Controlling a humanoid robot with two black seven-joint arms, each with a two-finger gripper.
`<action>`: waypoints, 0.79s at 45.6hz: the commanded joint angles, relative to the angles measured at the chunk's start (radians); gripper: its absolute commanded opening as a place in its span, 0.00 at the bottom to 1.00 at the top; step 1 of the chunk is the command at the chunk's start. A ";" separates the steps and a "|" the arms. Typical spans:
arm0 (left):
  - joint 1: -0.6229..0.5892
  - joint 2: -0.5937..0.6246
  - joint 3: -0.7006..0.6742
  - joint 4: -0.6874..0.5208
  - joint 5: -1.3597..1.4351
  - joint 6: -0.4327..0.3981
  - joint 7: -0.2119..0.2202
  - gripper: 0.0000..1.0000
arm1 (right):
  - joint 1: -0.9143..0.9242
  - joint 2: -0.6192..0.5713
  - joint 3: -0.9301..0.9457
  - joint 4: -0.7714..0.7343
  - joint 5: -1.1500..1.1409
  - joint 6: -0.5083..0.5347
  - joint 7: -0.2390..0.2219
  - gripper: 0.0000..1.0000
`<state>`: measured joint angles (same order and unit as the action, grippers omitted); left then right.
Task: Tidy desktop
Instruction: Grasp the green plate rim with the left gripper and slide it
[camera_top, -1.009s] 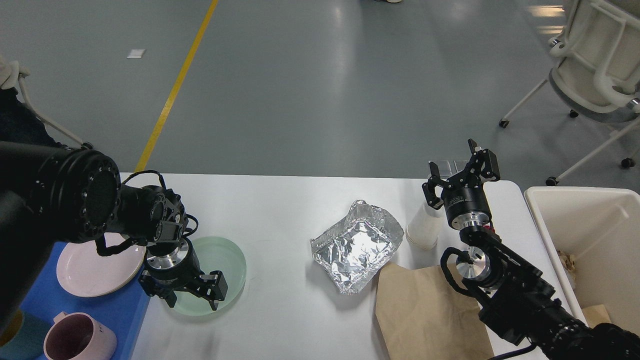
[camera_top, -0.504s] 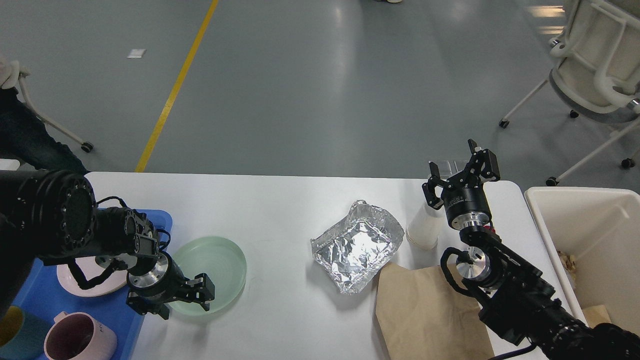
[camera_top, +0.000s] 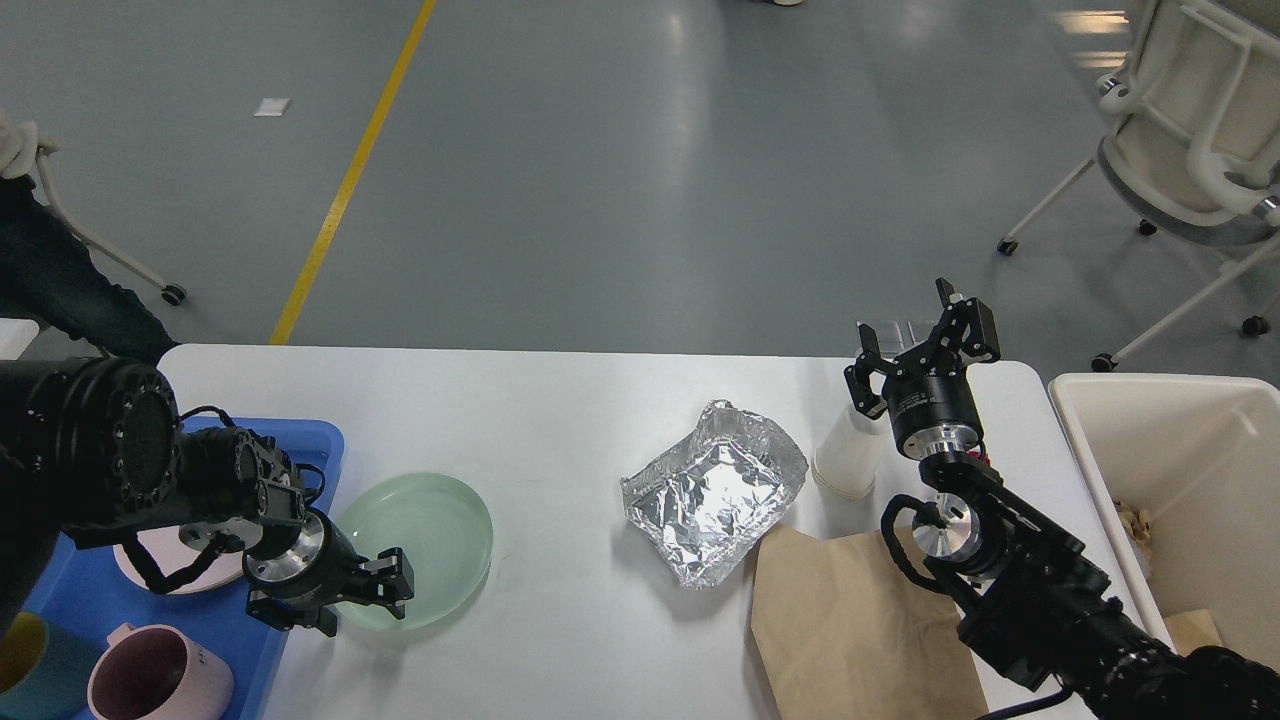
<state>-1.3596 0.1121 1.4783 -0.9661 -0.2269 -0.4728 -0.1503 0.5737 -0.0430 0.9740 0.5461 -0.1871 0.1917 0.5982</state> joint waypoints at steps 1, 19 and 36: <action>0.017 0.000 -0.015 0.007 0.000 0.000 0.000 0.70 | 0.000 0.000 -0.001 0.000 0.000 0.000 0.000 1.00; 0.030 0.004 -0.024 0.030 0.000 0.000 0.000 0.70 | 0.000 0.000 0.000 0.000 0.000 0.000 0.000 1.00; 0.056 0.038 -0.033 0.033 -0.038 0.043 0.000 0.69 | 0.000 0.000 0.000 0.000 0.000 0.000 0.000 1.00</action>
<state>-1.3154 0.1508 1.4474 -0.9350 -0.2370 -0.4469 -0.1503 0.5737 -0.0429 0.9741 0.5461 -0.1871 0.1908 0.5982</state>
